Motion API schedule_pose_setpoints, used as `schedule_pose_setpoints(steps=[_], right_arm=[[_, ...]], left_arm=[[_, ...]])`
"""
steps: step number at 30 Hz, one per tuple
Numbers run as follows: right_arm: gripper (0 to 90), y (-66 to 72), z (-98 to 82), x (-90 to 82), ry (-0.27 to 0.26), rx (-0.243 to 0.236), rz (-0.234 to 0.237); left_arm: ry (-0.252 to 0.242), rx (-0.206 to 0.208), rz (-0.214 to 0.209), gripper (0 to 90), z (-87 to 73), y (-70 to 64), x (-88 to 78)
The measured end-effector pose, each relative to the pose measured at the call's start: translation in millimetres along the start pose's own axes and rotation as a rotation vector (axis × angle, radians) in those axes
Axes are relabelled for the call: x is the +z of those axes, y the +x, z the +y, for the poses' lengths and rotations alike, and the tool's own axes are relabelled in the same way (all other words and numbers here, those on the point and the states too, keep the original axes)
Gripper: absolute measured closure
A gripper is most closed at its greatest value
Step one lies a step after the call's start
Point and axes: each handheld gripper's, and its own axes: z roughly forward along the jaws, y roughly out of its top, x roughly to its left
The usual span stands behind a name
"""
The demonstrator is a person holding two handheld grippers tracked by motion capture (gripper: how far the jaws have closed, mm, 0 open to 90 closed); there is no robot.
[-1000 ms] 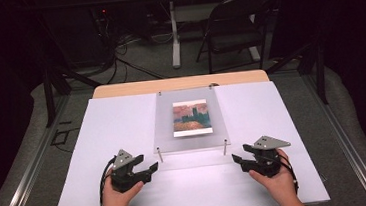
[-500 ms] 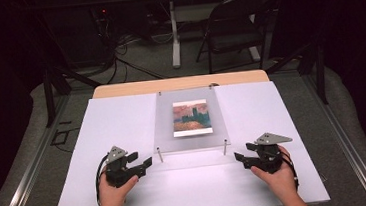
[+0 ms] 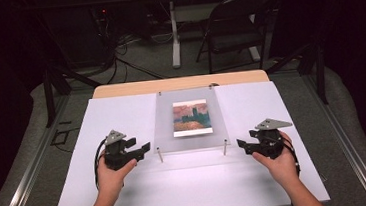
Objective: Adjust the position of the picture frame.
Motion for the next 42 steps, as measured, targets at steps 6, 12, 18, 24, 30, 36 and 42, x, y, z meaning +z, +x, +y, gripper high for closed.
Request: schedule_pose_setpoints(steps=[6,12,18,24,30,36,42], right_arm=[[36.4,-4.5,22.2,10.9,0.005,-0.017,0.032],[36.4,-11.2,40.6,33.2,0.003,0.005,0.034],[35.2,-18.2,55.9,52.3,0.025,0.042,0.038],[34.6,-24.8,73.1,66.0,0.027,0.054,0.029],[35.0,-29.3,83.6,76.3,0.004,0.088,0.037],[35.6,-27.2,87.9,92.9,0.020,0.078,0.041],[35.3,-23.2,88.8,109.2,0.058,0.081,0.055]], left_arm=[[0.018,0.011,-0.006,34.2,26.2,2.6,14.8],[0.029,-0.017,-0.022,34.1,41.7,4.8,35.8],[0.032,-0.050,-0.022,34.2,61.4,9.3,52.3],[0.036,-0.064,-0.012,34.1,76.4,15.9,61.3],[0.053,-0.083,-0.018,34.2,81.4,21.4,74.9],[0.073,-0.110,-0.009,34.2,81.1,24.7,88.6],[0.100,-0.127,-0.008,34.2,77.4,28.6,103.2]])
